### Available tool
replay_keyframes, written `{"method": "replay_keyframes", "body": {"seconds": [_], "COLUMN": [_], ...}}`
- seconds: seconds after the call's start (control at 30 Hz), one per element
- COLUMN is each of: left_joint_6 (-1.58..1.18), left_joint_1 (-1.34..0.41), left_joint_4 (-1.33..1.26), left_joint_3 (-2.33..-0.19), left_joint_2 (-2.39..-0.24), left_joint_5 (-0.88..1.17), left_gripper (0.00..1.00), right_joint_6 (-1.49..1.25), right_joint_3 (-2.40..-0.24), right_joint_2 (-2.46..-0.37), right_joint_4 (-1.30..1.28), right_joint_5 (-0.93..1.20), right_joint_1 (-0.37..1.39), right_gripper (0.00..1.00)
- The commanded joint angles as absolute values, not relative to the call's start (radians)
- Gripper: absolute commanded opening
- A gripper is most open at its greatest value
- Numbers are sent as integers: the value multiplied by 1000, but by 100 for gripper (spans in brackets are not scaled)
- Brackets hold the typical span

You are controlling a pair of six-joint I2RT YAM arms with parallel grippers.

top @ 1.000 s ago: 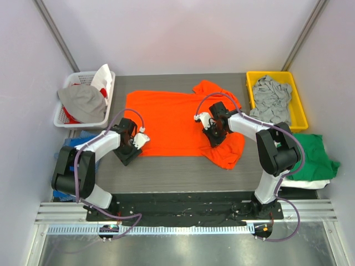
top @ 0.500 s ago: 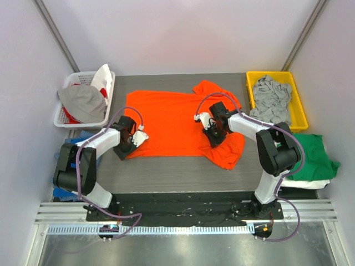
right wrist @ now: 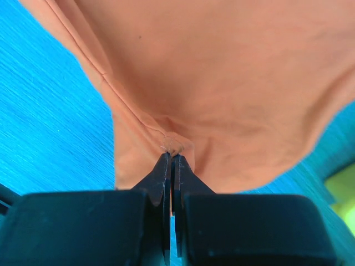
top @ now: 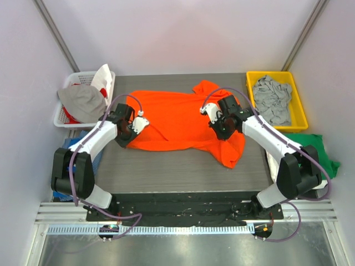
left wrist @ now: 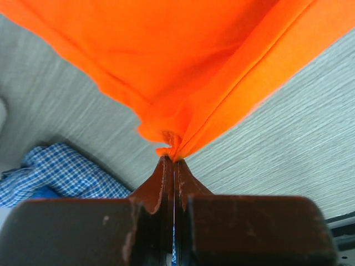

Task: Fold and stack the t-shirts
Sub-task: Fold the tshirt

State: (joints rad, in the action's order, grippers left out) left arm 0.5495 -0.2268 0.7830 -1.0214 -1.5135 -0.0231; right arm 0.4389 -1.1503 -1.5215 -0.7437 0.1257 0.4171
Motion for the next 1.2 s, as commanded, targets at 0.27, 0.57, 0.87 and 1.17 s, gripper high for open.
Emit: {"method": "replay_keyframes", "body": {"seconds": [0.27, 0.57, 0.87, 1.17], "left_joint_6": [560, 584, 626, 635], "left_joint_1": [-222, -222, -222, -222], "left_joint_4": [842, 859, 853, 836], "left_joint_3": [-1176, -1328, -1417, -1542], "left_joint_2": [-1560, -1696, -1781, -1851], "left_joint_5": [-23, -66, -121, -137], "left_gripper": [0, 0, 0, 0], "right_joint_6": [456, 495, 540, 543], "right_joint_3": [-1324, -1492, -1586, -1617], "right_joint_2": [-1526, -1680, -1799, -1821], "right_joint_4": [-792, -790, -790, -805], "right_joint_5": [5, -87, -127, -149], "right_joint_1": [423, 422, 423, 422], "right_gripper": [1, 1, 1, 1]}}
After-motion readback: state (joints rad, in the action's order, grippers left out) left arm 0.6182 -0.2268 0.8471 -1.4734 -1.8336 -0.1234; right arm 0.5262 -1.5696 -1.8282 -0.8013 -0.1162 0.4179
